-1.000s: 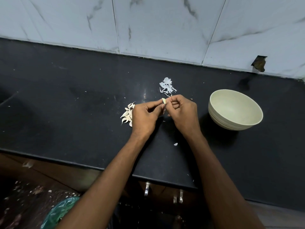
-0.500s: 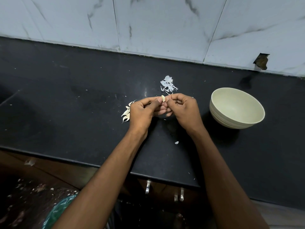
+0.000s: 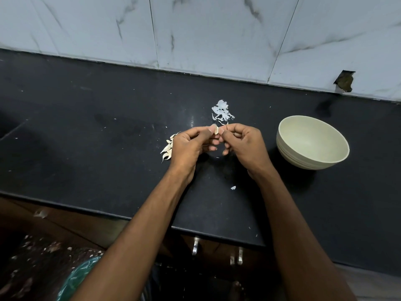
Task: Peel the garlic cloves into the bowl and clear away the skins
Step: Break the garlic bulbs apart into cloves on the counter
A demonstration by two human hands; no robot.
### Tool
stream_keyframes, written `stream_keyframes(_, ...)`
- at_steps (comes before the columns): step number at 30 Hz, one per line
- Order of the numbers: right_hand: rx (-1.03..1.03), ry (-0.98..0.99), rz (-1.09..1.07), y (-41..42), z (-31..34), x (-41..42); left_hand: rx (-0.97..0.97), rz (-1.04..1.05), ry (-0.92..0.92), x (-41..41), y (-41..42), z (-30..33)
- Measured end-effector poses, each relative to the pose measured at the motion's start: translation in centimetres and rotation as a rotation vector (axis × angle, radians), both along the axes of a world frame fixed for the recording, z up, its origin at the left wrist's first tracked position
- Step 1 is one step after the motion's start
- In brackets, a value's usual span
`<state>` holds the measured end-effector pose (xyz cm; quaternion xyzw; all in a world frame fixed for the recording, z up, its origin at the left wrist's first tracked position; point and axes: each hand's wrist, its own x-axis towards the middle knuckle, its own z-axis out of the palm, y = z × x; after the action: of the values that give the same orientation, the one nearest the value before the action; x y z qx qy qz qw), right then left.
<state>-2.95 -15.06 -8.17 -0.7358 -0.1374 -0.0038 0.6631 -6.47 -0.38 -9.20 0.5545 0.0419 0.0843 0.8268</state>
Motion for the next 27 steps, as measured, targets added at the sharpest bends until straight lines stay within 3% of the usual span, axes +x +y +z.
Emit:
stream_keyframes(15,0.059,0.032,0.014,0.51,-0.25,0.10,-0.107,-0.016,0.046,0.45,0.63,-0.32)
stream_keyframes(27,-0.071,-0.158,0.015,-0.10,-0.41,0.08,-0.065,0.042,0.012,0.60,0.30,-0.66)
